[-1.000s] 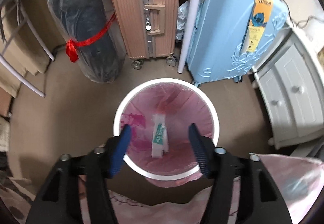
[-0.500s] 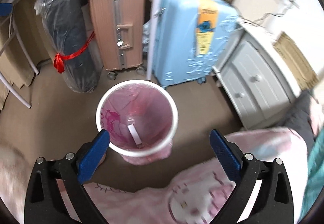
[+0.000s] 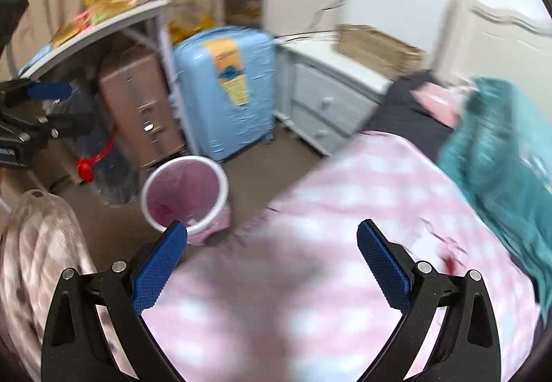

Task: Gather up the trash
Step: 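Open both tools to drop the box and packet into the wastebasket, then move the right tool to the bubble wrap and grasp it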

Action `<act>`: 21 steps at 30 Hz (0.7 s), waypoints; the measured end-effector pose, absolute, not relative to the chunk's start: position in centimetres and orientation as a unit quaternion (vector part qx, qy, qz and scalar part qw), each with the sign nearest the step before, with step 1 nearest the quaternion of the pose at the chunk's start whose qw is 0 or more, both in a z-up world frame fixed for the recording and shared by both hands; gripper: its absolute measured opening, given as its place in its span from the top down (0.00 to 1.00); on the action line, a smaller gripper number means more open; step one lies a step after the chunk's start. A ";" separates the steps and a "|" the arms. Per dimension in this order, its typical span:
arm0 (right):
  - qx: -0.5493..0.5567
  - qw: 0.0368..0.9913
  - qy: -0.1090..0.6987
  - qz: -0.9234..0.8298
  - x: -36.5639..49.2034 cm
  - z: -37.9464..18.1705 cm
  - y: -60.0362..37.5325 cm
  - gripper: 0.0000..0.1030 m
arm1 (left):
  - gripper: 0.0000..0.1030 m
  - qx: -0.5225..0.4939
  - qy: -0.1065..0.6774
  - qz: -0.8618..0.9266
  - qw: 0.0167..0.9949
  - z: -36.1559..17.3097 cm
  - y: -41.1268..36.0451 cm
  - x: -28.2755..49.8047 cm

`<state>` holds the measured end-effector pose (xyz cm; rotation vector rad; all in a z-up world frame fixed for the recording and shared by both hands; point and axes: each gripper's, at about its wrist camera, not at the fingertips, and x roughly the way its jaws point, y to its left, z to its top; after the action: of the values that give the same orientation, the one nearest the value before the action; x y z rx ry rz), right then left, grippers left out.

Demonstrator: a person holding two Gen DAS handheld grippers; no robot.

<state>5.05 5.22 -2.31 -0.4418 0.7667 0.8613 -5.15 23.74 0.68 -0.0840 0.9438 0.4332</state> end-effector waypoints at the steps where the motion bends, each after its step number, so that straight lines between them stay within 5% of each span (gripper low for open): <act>1: -0.201 0.823 0.360 0.391 5.4 -1.9 3.2 0.07 | 0.05 -0.032 0.451 0.195 0.870 0.7 22.4 -4.3; 21: -0.071 0.900 0.380 0.199 9.5 -1.4 -27.1 0.07 | 0.05 0.034 0.479 -0.008 0.877 -2.6 1.6 9.4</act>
<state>9.50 -27.13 -1.45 -0.1478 0.7863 0.4120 9.37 1.63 -2.62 0.0712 1.0003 -0.0168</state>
